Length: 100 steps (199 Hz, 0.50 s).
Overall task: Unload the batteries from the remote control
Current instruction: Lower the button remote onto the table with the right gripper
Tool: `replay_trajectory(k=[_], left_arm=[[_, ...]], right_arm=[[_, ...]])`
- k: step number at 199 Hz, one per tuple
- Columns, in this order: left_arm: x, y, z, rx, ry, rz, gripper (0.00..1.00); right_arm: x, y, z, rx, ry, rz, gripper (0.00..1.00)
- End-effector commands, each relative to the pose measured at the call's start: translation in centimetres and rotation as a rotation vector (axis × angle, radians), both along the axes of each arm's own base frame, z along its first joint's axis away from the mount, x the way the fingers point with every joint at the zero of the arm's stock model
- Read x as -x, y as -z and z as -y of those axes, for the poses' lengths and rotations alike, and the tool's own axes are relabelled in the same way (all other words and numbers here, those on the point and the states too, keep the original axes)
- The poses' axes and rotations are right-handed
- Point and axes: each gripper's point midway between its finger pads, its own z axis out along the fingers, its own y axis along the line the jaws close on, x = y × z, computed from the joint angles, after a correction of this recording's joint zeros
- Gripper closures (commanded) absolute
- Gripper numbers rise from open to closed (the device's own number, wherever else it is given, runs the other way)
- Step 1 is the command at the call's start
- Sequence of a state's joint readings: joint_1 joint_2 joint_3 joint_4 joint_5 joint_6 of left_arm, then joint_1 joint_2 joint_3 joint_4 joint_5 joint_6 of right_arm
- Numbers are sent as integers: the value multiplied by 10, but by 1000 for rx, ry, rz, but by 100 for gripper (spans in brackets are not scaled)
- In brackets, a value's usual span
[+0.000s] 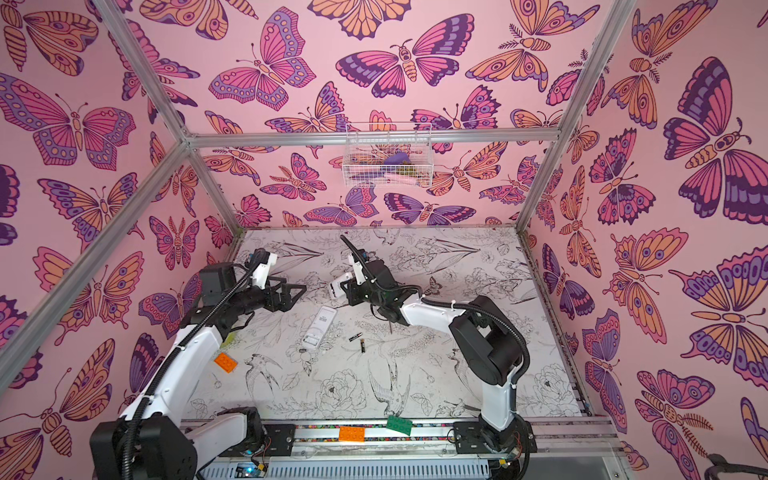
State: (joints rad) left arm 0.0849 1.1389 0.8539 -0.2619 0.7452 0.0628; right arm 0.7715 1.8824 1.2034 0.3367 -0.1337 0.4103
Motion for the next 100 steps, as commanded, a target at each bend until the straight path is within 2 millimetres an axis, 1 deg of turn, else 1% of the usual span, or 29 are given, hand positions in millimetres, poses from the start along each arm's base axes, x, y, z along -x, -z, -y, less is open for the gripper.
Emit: replay_trajectory(k=[1, 22, 38, 46, 56, 66, 71, 75, 83, 100], left_arm=[[4, -7, 2, 16, 18, 17, 2], [4, -4, 0, -1, 16, 17, 2], [3, 1, 0, -23, 17, 27, 2], [2, 4, -2, -28, 8, 21, 3], [0, 6, -3, -23, -7, 4, 3], [1, 6, -3, -22, -7, 3, 3], [1, 7, -2, -24, -4, 6, 3], [1, 7, -2, -26, -2, 8, 3], [2, 7, -2, -32, 0, 16, 3], [2, 6, -3, -30, -4, 15, 3]], right_arm=[[-13, 6, 16, 45, 61, 0, 100], [-12, 11, 19, 62, 72, -8, 100], [-10, 8, 16, 53, 66, 0, 100], [-7, 2, 15, 55, 63, 11, 100], [-6, 2, 18, 136, 72, 34, 100], [-10, 11, 26, 268, 93, 52, 100], [-12, 17, 29, 313, 99, 48, 100], [-13, 17, 30, 331, 105, 46, 100], [-11, 10, 27, 321, 94, 52, 100], [1, -25, 10, 208, 73, 132, 100]])
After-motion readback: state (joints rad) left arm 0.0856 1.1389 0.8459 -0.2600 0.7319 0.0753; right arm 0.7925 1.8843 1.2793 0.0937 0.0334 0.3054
